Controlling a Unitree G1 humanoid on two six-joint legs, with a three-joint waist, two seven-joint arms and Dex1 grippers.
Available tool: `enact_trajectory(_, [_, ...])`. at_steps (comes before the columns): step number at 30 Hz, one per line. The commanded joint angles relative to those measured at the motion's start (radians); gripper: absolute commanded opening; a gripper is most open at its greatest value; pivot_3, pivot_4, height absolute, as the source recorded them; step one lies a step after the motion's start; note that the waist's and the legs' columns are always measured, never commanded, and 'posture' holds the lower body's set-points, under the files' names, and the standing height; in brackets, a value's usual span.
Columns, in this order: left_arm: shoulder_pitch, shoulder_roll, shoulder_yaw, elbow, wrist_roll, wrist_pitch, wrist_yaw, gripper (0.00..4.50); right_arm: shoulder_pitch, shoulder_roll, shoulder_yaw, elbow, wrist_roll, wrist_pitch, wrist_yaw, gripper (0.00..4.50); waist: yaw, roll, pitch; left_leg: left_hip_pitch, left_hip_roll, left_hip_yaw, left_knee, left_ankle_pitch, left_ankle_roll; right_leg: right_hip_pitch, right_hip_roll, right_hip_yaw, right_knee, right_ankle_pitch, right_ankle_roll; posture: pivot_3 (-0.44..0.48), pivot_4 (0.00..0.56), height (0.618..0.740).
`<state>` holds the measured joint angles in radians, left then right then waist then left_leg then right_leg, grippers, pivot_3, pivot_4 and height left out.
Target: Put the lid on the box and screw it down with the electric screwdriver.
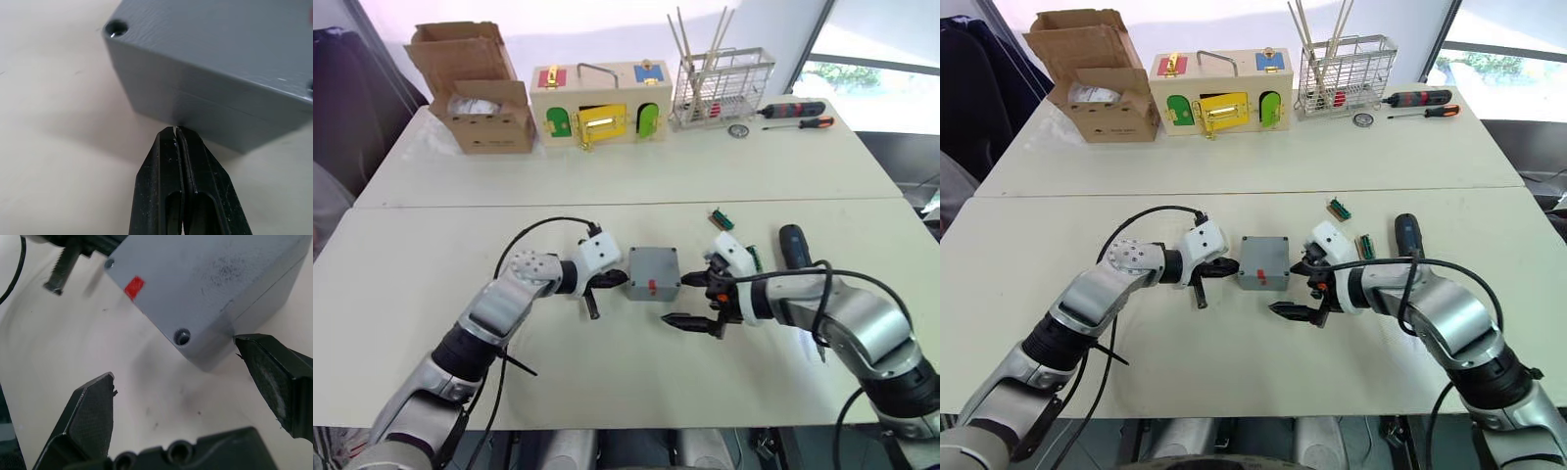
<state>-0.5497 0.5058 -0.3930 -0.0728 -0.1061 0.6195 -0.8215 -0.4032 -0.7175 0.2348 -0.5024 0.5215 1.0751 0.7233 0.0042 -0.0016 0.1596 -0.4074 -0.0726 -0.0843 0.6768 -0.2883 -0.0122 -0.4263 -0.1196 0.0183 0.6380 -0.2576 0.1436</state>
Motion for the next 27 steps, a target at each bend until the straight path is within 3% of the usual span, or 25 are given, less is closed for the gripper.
enact_trajectory(1, [-0.037,-0.042,0.008,-0.009,0.023,-0.047,0.026,0.0,-0.031,0.046,0.037,-0.044,0.019,0.011,-0.006,4.48,0.002,0.0,0.0,0.0,0.0,0.0,0.0,0.0,0.0,0.0,0.0,0.0,0.0,0.0,0.0,0.0,0.15,0.73])
enact_trajectory(6, [-0.029,-0.09,0.032,0.002,0.039,-0.059,0.066,0.0,-0.034,0.008,0.067,-0.072,0.007,0.079,-0.015,4.48,0.011,0.0,0.0,-0.001,-0.001,0.0,0.002,0.0,0.0,0.0,-0.001,0.0,0.0,0.0,0.0,0.0,0.15,0.73])
enact_trajectory(8, [-0.018,-0.069,0.042,-0.006,0.051,-0.049,0.069,0.0,-0.032,-0.021,0.054,-0.082,0.002,0.096,-0.019,4.48,0.009,0.0,0.0,-0.001,-0.002,0.0,0.003,0.0,0.001,0.0,-0.002,0.0,0.0,0.0,0.0,0.0,0.15,0.73])
enact_trajectory(13, [0.043,0.076,0.07,-0.085,0.052,-0.002,0.005,0.0,-0.049,-0.141,0.028,-0.038,-0.067,-0.052,0.047,4.48,-0.002,0.0,0.0,-0.001,-0.001,0.0,0.002,-0.001,0.001,-0.001,-0.001,0.0,0.001,0.0,0.0,0.0,0.15,0.73])
enact_trajectory(18, [0.173,0.165,0.087,-0.264,-0.061,0.042,-0.108,0.0,-0.088,-0.145,0.063,0.104,-0.161,-0.254,0.115,4.48,-0.002,0.0,0.0,-0.001,0.0,0.001,0.001,-0.001,0.001,-0.002,-0.001,0.0,0.001,0.0,0.0,0.0,0.15,0.73])
enact_trajectory(27, [0.147,0.031,0.056,-0.202,-0.043,0.041,0.004,0.0,-0.139,-0.105,0.169,0.246,-0.291,-0.484,0.281,4.48,0.007,0.0,0.0,-0.001,-0.001,0.001,0.004,-0.002,0.002,0.0,-0.001,0.0,0.0,0.0,0.0,0.0,0.15,0.73])
